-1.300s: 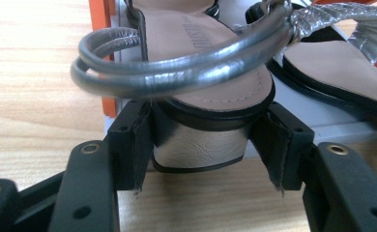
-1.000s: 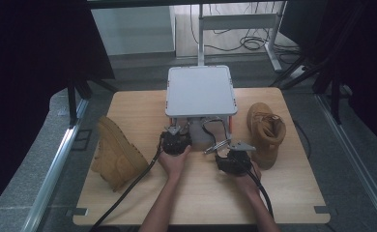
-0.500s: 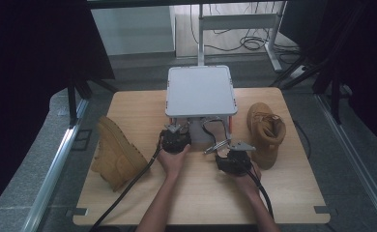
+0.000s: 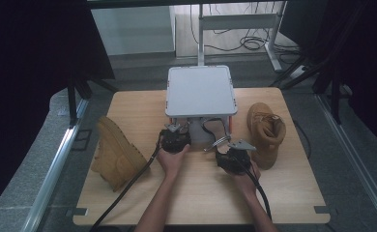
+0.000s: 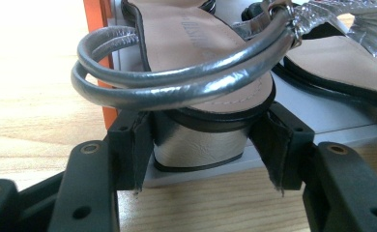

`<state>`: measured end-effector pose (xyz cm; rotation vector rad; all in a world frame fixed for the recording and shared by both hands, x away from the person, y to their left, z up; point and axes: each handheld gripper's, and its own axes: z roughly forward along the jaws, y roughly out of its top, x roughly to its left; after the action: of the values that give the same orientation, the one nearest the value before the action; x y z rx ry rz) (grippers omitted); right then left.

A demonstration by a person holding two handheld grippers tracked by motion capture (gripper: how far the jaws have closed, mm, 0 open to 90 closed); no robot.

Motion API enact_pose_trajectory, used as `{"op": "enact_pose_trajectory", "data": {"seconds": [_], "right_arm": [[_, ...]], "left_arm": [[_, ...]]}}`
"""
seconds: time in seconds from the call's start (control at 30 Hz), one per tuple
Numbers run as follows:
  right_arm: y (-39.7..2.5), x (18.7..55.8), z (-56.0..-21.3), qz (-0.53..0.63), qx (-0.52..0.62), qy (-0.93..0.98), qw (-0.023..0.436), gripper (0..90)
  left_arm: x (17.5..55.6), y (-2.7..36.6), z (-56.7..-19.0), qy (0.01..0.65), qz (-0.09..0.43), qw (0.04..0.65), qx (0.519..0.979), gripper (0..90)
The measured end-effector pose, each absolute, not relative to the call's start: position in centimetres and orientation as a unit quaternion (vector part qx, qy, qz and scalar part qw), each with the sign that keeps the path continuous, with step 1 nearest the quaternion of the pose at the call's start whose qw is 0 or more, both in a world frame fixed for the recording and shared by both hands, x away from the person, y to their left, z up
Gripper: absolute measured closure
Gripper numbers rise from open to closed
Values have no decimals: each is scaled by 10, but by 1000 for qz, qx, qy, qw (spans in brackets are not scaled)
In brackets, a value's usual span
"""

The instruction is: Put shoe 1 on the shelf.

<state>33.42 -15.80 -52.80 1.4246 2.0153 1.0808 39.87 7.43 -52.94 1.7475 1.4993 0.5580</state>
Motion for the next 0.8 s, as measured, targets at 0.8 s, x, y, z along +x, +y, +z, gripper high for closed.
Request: {"op": "enact_pose_trajectory", "data": {"seconds": [0.8], "right_arm": [[-137,376,-517,390,547,699,243,398]], "left_arm": [[399,75,-529,587,215,377,683,419]]}}
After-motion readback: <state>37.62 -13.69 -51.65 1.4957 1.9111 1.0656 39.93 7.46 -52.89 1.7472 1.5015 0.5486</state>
